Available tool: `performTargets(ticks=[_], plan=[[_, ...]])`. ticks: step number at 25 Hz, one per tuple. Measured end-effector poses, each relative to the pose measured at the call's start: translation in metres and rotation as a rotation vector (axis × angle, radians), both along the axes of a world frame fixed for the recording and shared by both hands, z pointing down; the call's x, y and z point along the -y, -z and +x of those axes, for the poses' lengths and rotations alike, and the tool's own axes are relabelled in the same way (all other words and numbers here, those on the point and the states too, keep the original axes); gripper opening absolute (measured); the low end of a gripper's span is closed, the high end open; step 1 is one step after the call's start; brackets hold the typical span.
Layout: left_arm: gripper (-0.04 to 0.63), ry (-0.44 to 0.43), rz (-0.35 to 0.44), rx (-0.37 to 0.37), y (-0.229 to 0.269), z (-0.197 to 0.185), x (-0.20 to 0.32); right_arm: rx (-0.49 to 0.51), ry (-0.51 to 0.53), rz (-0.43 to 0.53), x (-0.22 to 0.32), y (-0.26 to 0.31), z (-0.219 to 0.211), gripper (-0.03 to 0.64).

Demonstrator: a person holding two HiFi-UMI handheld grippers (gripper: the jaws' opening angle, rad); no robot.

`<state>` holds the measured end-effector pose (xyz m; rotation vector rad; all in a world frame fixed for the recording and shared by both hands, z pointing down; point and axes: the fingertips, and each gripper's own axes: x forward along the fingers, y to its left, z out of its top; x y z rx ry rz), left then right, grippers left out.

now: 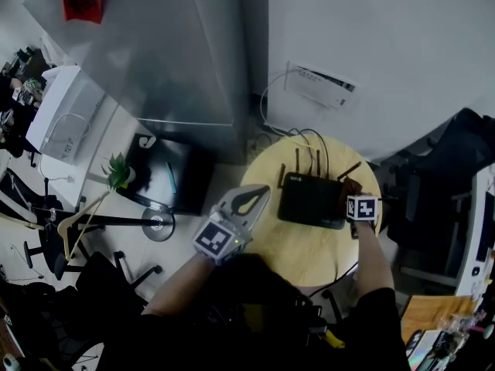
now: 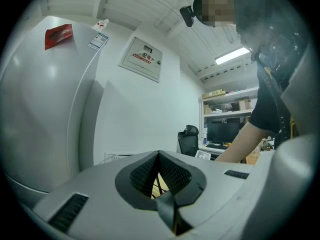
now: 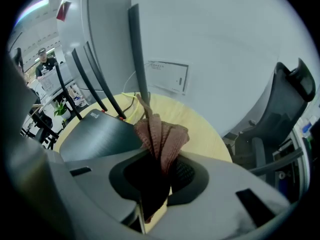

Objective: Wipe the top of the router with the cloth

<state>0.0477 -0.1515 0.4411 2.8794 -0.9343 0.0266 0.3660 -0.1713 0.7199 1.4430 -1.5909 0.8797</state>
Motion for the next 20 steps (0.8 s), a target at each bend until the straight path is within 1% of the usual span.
performTargets(ticks=[6, 9, 10, 12, 14, 16, 20], plan=[[-0.008, 0.007, 0.001, 0.002, -0.002, -0.006, -0.003, -0.046, -0.029, -0.013, -0.008, 0.000, 0.016, 0.067], [-0.009, 0.006, 0.005, 0.000, -0.001, -0.010, -0.004, -0.093, -0.041, -0.021, -0.014, 0.000, 0.022, 0.067], [-0.008, 0.005, 0.006, -0.002, -0.001, -0.010, -0.004, -0.115, -0.039, -0.014, -0.015, 0.003, 0.023, 0.066], [-0.008, 0.002, 0.007, -0.007, 0.000, -0.011, -0.006, -0.151, -0.021, 0.032, -0.012, 0.014, 0.021, 0.066], [-0.008, 0.001, 0.007, -0.016, 0.002, -0.012, -0.007, -0.165, -0.021, 0.048, -0.017, 0.020, 0.020, 0.066], [-0.009, 0.001, 0.003, -0.030, 0.003, -0.014, -0.007, -0.108, -0.046, 0.053, -0.025, 0.025, 0.014, 0.066], [-0.009, -0.006, -0.009, -0.050, 0.004, -0.016, -0.008, 0.087, -0.063, 0.149, -0.020, 0.058, -0.024, 0.066]])
